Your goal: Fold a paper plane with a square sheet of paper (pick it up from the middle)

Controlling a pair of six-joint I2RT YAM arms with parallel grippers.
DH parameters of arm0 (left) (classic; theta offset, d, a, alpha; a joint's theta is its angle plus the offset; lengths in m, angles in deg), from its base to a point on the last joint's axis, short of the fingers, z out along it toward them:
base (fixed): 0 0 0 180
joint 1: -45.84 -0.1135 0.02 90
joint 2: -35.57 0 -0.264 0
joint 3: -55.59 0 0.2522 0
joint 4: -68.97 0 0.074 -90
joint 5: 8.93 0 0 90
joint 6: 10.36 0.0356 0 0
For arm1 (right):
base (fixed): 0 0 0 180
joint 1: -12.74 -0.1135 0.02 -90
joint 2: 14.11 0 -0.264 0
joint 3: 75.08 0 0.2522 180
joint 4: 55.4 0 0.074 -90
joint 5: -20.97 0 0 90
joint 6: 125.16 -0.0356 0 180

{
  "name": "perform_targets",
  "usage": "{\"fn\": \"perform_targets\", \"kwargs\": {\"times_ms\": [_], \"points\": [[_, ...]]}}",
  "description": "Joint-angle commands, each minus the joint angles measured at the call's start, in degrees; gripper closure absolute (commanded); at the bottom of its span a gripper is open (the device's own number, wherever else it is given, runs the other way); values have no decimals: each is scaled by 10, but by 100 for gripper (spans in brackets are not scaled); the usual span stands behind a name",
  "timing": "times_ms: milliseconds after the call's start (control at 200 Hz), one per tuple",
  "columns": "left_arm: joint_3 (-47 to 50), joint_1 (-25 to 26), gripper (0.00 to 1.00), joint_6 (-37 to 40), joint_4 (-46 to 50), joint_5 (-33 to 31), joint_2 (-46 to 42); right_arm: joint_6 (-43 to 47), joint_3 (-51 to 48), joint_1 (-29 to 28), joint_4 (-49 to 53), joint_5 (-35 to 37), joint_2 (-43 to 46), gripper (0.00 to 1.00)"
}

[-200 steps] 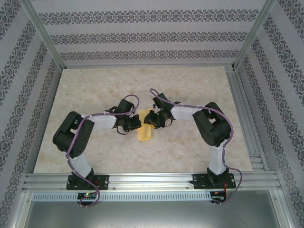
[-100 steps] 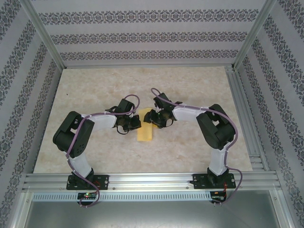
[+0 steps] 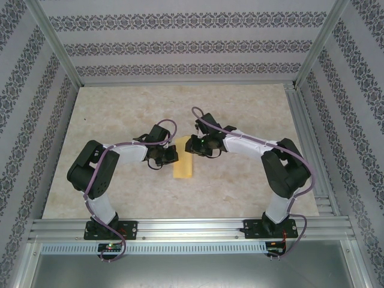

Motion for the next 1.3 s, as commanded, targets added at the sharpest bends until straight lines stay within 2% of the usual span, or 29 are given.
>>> {"fn": "perform_targets", "kwargs": {"times_ms": [0,95,634,974,1294], "points": [[1,11,100,13,34,-16,22,10,15,-11,-35,-43,-33,77],[-1,10,100,15,37,-16,25,9,15,-15,-46,-59,-50,78],[-2,11,100,16,42,-20,31,12,-39,11,-48,-17,-86,80],[0,12,100,12,38,-17,30,23,-46,-2,-51,-56,-15,79],[3,13,100,8,32,-19,30,11,-98,-27,-50,-80,-8,79]]}}
